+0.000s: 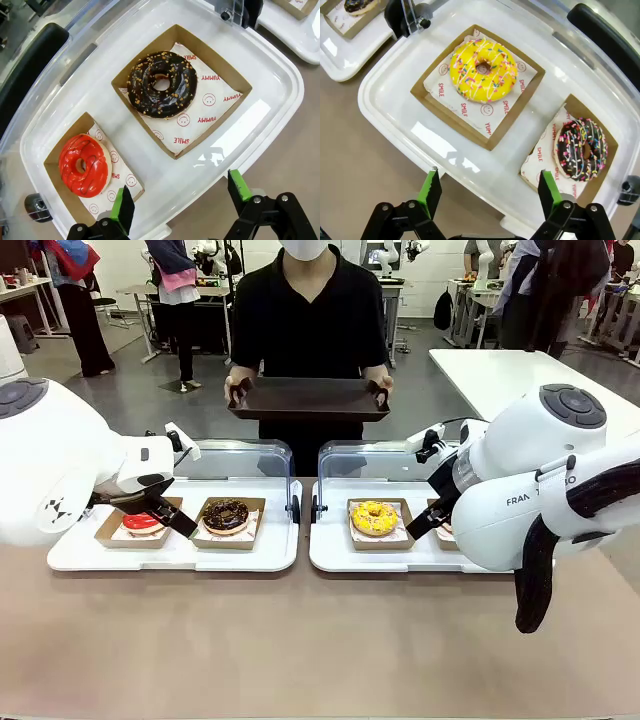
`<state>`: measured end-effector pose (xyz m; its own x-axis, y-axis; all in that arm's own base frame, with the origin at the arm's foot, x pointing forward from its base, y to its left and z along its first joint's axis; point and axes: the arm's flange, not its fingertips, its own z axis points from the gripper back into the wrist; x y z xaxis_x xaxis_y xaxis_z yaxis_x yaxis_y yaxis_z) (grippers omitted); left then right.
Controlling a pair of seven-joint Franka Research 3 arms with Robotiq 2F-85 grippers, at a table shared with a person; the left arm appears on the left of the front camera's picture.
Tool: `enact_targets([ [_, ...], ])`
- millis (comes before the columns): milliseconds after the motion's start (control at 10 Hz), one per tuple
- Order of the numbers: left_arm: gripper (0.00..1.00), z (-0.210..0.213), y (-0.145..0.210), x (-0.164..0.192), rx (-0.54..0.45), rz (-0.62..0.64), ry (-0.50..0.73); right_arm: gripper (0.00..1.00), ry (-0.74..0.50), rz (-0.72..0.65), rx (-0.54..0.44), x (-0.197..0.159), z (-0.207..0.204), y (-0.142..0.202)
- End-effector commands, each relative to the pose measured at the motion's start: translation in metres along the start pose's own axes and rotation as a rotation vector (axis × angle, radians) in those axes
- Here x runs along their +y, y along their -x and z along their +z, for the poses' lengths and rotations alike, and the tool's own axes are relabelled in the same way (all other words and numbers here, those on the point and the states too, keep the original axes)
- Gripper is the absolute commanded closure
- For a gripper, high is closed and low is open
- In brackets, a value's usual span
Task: Provide the desired donut to the person.
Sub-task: Pick up and lift the Paper togo box containing the Donut pointed at by the person.
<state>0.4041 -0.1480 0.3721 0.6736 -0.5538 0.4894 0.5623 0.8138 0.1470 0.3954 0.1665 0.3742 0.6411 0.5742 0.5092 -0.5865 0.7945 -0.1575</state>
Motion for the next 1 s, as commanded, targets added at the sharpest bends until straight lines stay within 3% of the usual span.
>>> enact_targets([
  [0, 0.0, 0.0, 0.0, -0.0001, 0.0, 0.0, 0.0, 0.0, 0.0, 0.0, 0.0, 0.0, 0.0, 0.0],
  [900, 0.0, 0.0, 0.0, -0.0001, 0.0, 0.0, 0.0, 0.0, 0.0, 0.0, 0.0, 0.0, 0.0, 0.0],
])
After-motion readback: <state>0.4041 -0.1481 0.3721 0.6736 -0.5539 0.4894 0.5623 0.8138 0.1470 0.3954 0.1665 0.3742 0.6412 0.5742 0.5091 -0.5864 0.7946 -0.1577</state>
